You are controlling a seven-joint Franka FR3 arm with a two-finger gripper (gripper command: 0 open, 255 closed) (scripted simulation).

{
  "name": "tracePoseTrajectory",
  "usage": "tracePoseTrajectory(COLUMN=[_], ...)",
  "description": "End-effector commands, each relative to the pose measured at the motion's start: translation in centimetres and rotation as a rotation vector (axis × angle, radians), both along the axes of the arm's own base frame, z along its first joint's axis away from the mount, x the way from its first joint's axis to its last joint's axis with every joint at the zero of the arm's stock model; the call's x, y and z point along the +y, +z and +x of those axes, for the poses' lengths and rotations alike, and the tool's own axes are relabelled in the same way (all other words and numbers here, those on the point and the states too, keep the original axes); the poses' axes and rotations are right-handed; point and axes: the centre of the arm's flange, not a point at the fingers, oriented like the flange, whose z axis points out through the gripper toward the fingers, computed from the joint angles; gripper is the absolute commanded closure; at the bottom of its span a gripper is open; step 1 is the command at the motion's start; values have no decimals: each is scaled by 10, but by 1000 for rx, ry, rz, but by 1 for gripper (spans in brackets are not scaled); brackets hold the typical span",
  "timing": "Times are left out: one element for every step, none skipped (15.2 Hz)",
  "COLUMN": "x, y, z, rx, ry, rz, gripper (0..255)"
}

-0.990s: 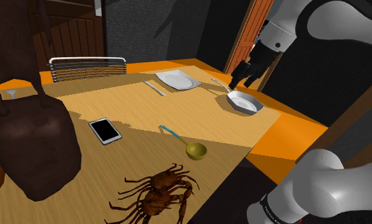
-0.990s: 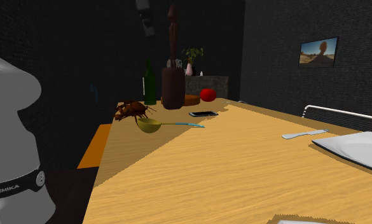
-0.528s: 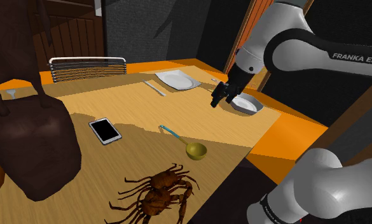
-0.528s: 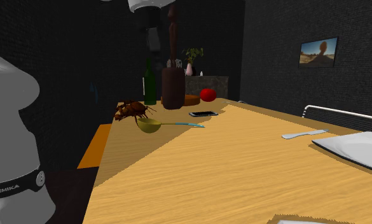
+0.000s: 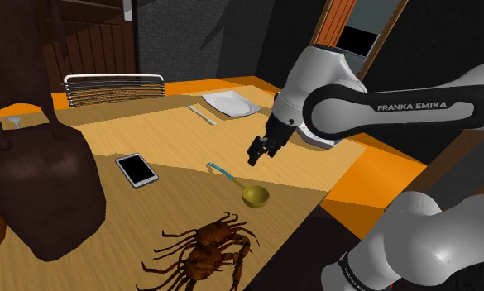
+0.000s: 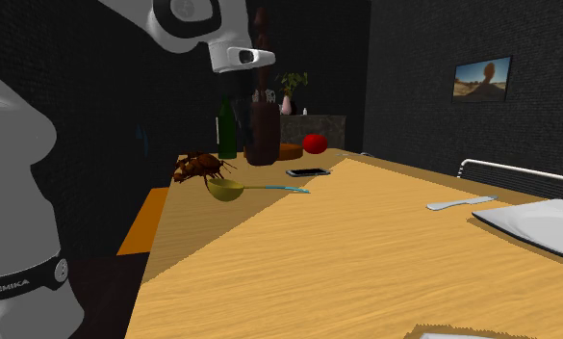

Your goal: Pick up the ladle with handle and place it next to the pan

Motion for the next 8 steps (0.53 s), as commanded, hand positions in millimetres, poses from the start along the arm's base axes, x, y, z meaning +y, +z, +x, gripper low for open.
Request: tracePoseTrajectory(x=[13, 20, 27, 34, 37, 37, 38, 38], y=[-21, -32, -43, -54, -59, -65, -70, -75], z=[3, 5, 7, 9, 9, 10, 11, 11], rx=[8, 13, 18, 23, 25, 25, 25, 25], ry=[19, 28, 37, 46, 51, 51, 51, 51], rz=[2, 2, 3, 4, 4, 4, 4, 4], gripper=[0, 0, 0, 0, 0, 0, 0, 0])
